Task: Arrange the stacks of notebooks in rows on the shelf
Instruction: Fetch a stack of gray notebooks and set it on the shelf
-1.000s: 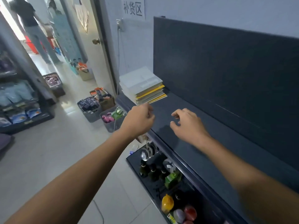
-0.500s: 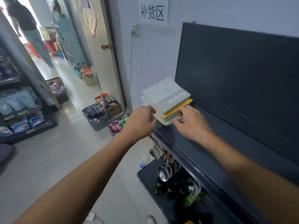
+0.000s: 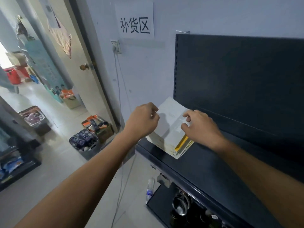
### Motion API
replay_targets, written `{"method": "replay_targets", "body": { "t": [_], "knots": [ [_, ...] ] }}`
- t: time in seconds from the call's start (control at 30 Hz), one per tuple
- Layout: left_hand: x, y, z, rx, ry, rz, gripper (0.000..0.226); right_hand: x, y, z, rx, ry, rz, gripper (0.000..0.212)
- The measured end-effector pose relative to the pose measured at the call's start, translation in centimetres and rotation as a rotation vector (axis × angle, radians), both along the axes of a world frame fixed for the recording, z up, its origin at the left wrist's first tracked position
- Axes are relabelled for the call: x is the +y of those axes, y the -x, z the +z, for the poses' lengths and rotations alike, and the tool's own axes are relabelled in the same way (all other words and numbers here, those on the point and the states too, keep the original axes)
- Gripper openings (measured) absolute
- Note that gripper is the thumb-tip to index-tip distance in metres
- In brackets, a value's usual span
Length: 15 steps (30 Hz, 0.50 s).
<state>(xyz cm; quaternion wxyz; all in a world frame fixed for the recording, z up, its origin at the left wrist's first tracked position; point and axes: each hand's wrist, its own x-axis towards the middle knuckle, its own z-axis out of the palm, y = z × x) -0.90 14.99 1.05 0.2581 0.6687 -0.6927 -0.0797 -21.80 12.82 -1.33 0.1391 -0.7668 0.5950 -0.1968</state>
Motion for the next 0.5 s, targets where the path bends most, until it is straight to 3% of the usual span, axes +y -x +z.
{"method": "replay_targets", "body": {
  "t": [0.5],
  "knots": [
    [-10.0, -0.6, -2.4, 0.0, 0.019, -0.252, 0.025, -0.9, -1.5, -1.4, -0.112, -0.183, -0.374, 0.037]
  ]
}}
